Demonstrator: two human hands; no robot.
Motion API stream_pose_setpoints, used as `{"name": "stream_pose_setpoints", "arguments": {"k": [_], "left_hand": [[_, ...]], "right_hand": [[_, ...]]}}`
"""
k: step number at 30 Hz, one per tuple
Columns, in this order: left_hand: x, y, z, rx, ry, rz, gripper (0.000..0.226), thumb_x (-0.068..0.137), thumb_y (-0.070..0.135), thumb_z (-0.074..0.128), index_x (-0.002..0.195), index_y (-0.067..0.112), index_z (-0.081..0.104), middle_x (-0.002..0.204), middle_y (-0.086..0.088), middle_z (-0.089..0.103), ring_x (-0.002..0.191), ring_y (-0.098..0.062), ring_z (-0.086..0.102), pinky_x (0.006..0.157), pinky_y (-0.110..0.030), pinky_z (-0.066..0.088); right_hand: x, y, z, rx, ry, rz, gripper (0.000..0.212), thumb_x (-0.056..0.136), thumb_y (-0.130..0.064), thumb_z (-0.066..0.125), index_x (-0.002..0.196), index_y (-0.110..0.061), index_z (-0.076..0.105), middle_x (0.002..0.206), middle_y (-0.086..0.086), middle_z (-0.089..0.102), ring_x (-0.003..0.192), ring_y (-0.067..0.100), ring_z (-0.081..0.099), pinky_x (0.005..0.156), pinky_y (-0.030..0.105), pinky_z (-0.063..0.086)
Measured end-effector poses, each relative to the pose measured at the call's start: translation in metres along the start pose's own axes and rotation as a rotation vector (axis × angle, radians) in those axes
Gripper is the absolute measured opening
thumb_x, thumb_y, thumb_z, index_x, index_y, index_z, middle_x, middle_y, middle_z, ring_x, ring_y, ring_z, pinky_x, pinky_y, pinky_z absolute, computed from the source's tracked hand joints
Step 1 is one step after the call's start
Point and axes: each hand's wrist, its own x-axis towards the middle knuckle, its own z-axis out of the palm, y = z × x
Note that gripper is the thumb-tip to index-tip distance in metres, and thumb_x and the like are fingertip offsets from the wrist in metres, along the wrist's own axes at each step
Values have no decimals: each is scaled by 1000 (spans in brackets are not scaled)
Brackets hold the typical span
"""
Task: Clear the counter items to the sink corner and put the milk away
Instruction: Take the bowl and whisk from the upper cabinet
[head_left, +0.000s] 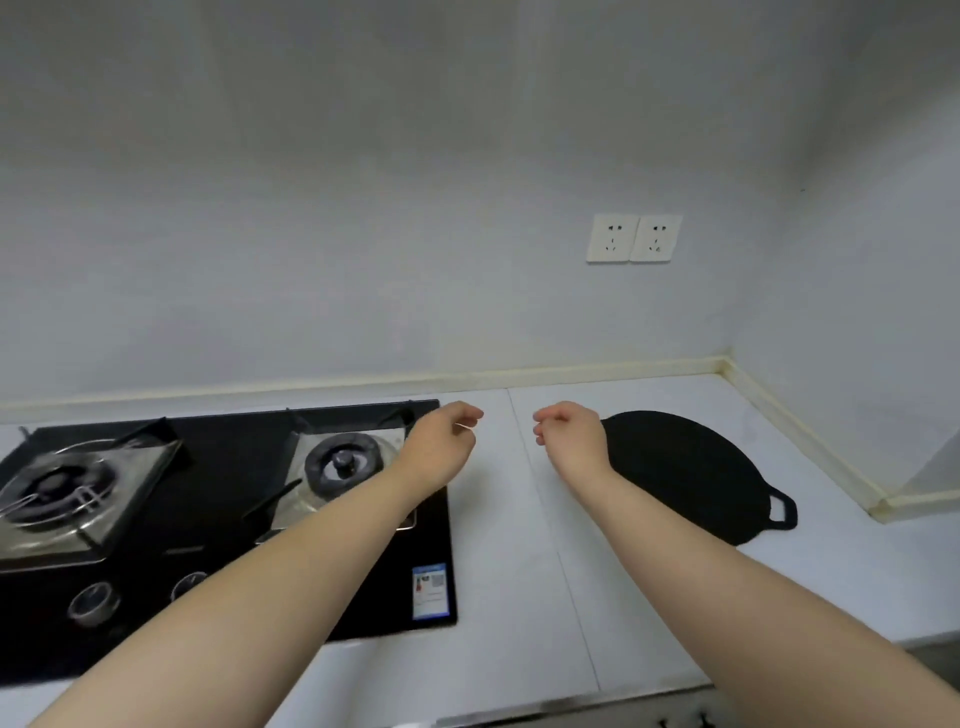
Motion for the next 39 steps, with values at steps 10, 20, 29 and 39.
{"name": "stream_pose_setpoints", "arguments": {"k": [10, 20, 29, 39], "left_hand": [[-154, -71, -209, 311, 245, 48, 45, 90, 7, 48, 134, 16, 49, 138, -2, 50, 127, -16, 47, 107, -27, 35], [-281, -122, -394, 495, 516, -35, 48, 91, 10, 47, 138, 15, 42, 142, -2, 42, 131, -18, 39, 107, -26, 28], [-352, -159, -533, 620, 726, -123, 61, 93, 16, 46, 148, 17, 21, 157, -4, 14, 144, -19, 12, 115, -29, 13], [-380, -206, -682, 1045, 884, -247, 60, 95, 31, 41, 149, 19, 17, 158, -5, 10, 145, -20, 8, 116, -41, 14]], "right_hand": [[-157, -110, 172, -183, -246, -403, 25, 90, -4, 44, 104, -13, 64, 105, 0, 63, 95, 15, 57, 79, 19, 41], [-287, -211, 309, -335, -439, -744, 35, 89, -5, 46, 123, -12, 53, 127, 4, 50, 103, 13, 49, 84, 21, 35], [-367, -317, 425, -430, -539, -1063, 52, 87, -11, 48, 138, -10, 37, 141, 6, 37, 132, 23, 34, 105, 29, 30], [-408, -418, 557, -530, -363, -1484, 58, 88, -18, 49, 142, -11, 31, 150, 9, 26, 139, 26, 22, 113, 35, 20]]}}
